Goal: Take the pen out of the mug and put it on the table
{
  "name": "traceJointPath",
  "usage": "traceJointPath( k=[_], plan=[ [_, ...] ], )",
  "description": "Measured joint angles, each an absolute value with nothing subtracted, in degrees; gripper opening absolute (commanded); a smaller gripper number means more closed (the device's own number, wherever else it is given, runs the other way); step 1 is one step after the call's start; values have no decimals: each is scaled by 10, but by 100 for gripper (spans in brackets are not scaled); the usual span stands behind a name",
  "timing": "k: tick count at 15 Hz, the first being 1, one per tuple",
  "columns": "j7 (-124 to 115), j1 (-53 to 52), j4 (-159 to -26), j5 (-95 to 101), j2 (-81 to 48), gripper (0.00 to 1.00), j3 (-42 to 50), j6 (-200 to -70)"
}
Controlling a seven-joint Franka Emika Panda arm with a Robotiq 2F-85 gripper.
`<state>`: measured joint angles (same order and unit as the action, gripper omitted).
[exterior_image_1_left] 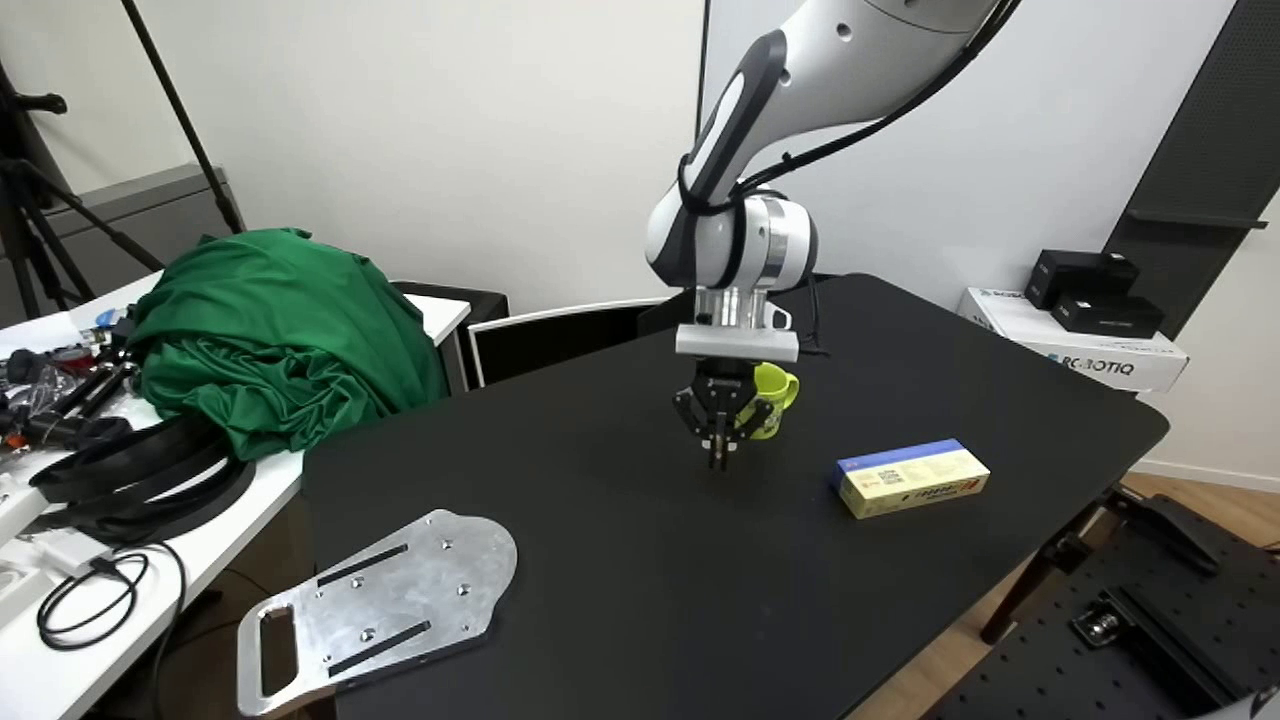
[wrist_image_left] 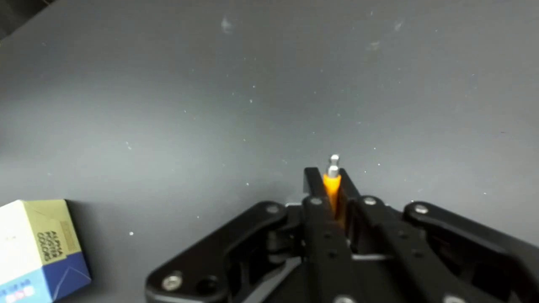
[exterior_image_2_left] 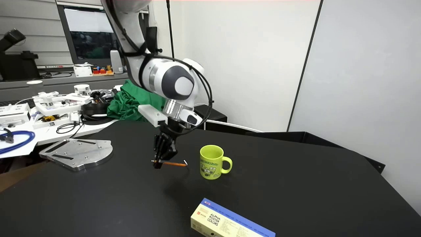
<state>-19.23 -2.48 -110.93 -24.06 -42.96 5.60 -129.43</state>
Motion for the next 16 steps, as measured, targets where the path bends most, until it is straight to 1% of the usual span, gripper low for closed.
traceJointPath(
  k=[2,8,9,10,11,16],
  plan=[
    [-168,-25,-1130,-239,-438,3,39,-1368],
    [-106,0,-1158,-245,-461,3,-8,-1520],
    [-94,10,-1161,-247,-464,35,-18,-1541],
    [-85,19,-1163,-248,-467,37,-28,-1557],
    [-77,28,-1165,-248,-469,42,-37,-1568],
    [-51,65,-1177,-248,-465,76,-70,-1574]
  ],
)
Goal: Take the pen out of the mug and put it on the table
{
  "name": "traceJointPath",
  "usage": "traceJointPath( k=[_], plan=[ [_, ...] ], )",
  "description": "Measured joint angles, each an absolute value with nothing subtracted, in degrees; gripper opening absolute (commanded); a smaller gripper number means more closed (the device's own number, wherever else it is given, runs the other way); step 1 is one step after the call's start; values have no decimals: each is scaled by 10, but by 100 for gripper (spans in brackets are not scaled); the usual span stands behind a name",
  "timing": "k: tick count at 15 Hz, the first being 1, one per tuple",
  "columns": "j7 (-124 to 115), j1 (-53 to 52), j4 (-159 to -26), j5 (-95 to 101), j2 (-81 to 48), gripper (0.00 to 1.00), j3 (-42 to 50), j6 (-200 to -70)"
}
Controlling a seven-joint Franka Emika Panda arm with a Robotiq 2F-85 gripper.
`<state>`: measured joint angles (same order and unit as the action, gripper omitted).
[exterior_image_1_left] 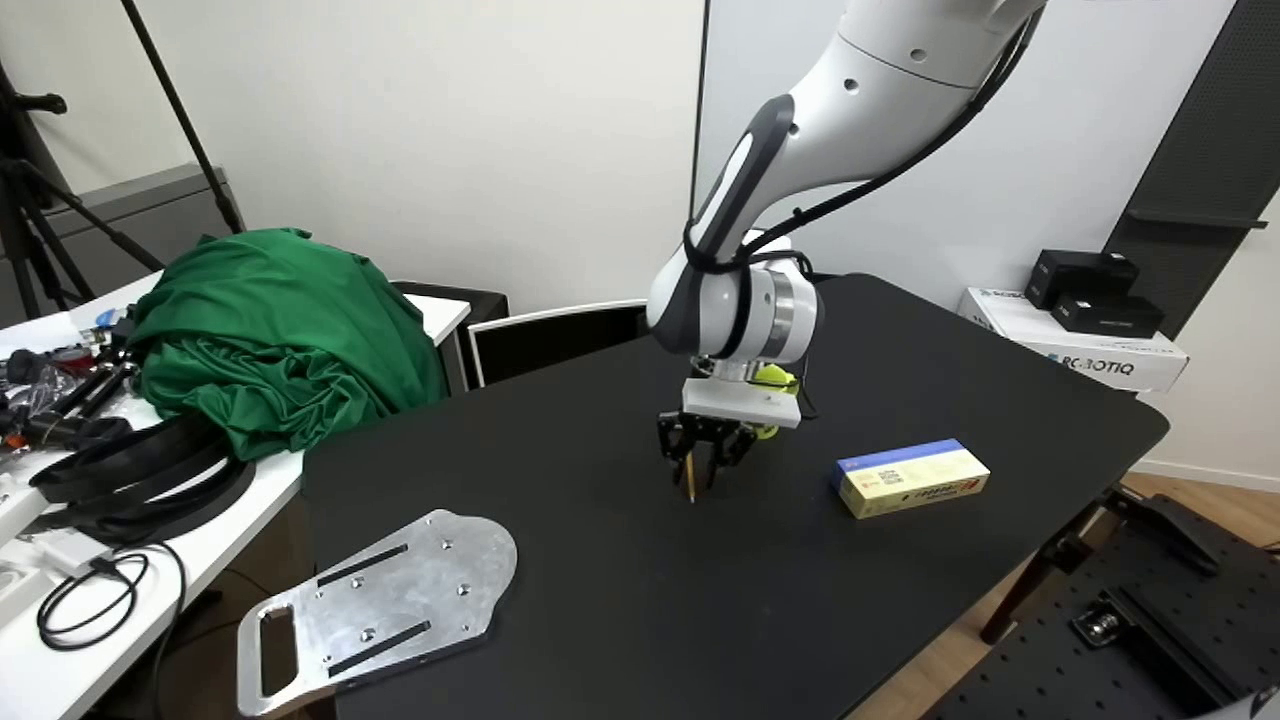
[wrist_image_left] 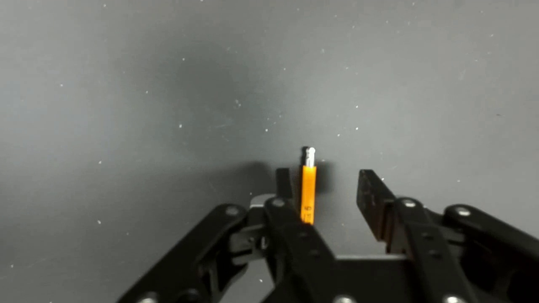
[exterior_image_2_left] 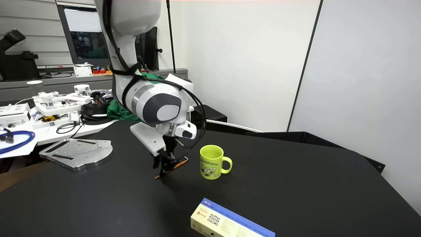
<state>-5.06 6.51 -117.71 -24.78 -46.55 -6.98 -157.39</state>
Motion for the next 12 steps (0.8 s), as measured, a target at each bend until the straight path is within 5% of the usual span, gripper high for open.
traceJointPath(
  k=[4,12],
  plan=[
    [-38,85,-1208,-250,-428,99,-94,-1517],
    [0,98,-1271,-273,-352,100,-101,-1411]
  ],
)
